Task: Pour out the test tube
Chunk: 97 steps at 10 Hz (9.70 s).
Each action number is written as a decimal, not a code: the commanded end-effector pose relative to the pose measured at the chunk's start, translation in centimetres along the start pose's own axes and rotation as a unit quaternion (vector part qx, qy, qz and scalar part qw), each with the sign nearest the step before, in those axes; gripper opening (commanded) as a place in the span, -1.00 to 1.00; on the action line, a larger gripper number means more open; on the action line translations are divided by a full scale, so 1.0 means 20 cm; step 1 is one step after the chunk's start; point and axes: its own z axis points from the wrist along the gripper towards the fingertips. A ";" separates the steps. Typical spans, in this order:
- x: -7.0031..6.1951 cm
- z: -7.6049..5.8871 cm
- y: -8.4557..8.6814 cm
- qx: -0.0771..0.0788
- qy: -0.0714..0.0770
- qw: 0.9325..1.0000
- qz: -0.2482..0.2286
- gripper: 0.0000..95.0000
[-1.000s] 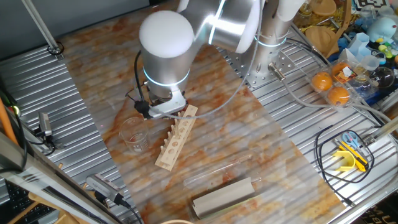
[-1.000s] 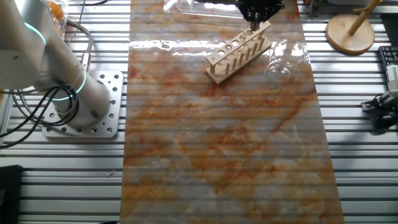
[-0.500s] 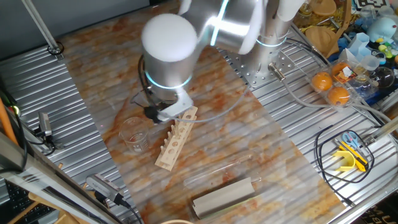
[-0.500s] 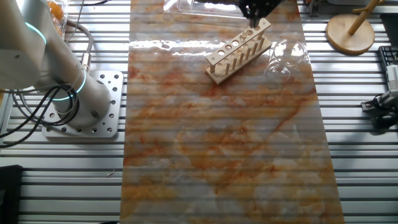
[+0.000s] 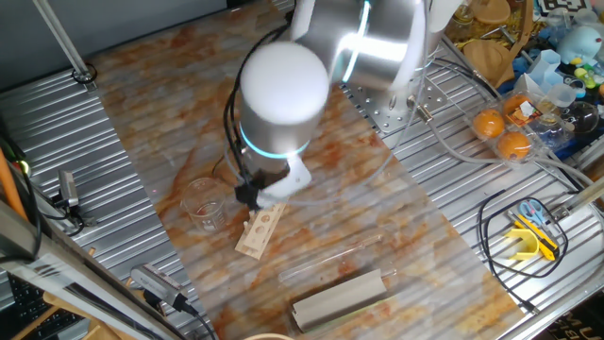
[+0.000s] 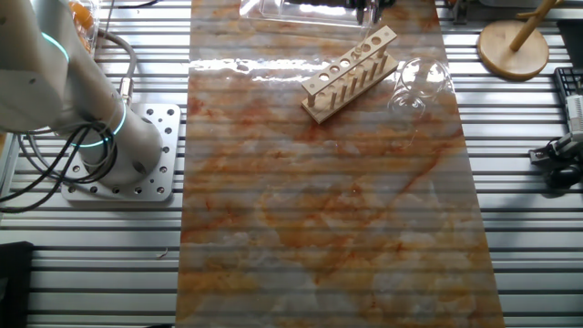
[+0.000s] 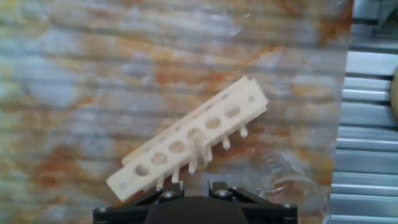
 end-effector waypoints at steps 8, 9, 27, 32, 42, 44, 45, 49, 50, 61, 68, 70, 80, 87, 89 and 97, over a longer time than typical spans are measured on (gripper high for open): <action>-0.24 0.05 -0.04 -0.016 0.141 0.988 -0.054 -0.20; -0.23 0.06 -0.03 -0.015 0.141 0.989 -0.052 -0.20; -0.21 0.27 0.10 0.005 0.199 0.979 -0.030 -0.20; -0.22 0.32 0.07 0.024 0.229 0.973 -0.030 -0.20; -0.20 0.37 0.05 0.046 0.277 0.959 -0.028 -0.60; -0.20 0.38 0.04 0.046 0.281 0.958 -0.035 -0.60; -0.20 0.38 0.04 0.047 0.282 0.957 -0.037 -0.60; -0.19 0.40 0.03 0.055 0.289 0.954 -0.055 -0.20; -0.19 0.41 0.03 0.057 0.292 0.953 -0.064 -0.20; -0.15 0.45 0.05 0.083 0.325 0.936 -0.109 -0.20; -0.13 0.48 0.04 0.097 0.329 0.929 -0.141 -0.20; -0.13 0.48 0.04 0.106 0.331 0.926 -0.147 -0.20; -0.14 0.49 -0.01 0.106 0.340 0.920 -0.167 -0.60; -0.14 0.50 -0.02 0.108 0.367 0.910 -0.162 -0.60; -0.13 0.51 -0.02 0.110 0.371 0.908 -0.163 -0.60; -0.12 0.53 -0.03 0.116 0.378 0.904 -0.163 -0.60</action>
